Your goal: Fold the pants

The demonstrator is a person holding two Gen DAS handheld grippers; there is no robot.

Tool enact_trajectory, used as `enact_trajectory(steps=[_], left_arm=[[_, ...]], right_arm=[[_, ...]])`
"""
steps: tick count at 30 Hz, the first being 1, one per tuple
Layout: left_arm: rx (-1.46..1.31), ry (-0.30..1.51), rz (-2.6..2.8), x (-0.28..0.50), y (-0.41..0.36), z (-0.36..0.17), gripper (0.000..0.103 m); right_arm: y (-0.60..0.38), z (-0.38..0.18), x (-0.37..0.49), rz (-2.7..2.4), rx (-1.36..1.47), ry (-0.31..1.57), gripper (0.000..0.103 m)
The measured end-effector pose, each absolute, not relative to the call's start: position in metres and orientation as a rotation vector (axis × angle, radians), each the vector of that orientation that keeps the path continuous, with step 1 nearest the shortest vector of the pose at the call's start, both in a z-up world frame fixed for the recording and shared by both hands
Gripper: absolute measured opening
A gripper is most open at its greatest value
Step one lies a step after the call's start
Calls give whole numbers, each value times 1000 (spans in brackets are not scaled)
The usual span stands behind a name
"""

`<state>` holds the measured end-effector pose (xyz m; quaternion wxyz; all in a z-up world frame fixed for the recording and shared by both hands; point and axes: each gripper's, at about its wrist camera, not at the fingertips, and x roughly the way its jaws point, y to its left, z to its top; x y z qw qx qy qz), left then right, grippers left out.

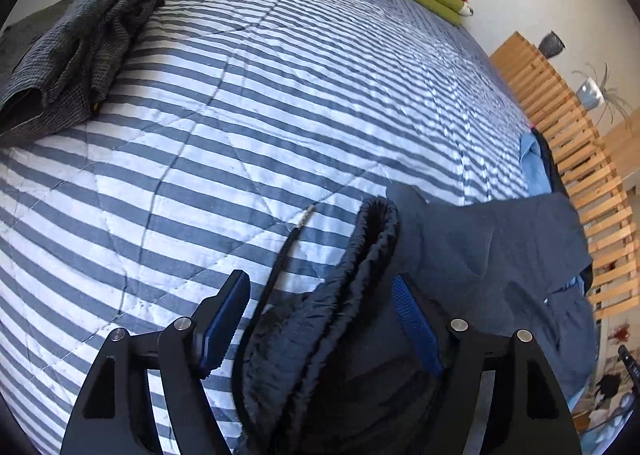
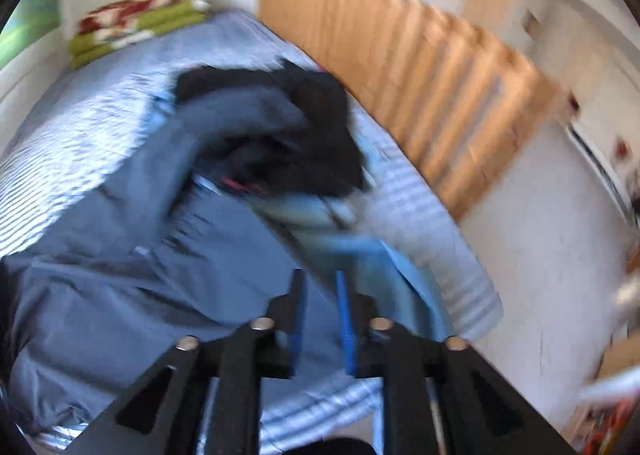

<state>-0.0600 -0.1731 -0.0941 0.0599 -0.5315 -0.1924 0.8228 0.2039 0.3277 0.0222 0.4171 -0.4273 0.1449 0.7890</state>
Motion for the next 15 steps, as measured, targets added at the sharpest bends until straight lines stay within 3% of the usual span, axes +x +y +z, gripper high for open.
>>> enact_trajectory(steps=[1, 7, 11, 15], left_arm=[[-1594, -623, 2477, -61, -177, -92, 80], [-1609, -655, 2470, -68, -185, -95, 84], [-1641, -635, 2462, -67, -187, -101, 83], [-1594, -672, 2490, -58, -203, -90, 83]], right_arm=[[322, 28, 195, 2027, -1061, 361, 39], [303, 19, 101, 2276, -1205, 420, 39], [286, -17, 17, 2340, -1353, 308, 39], [279, -69, -70, 2372, -1524, 313, 40]])
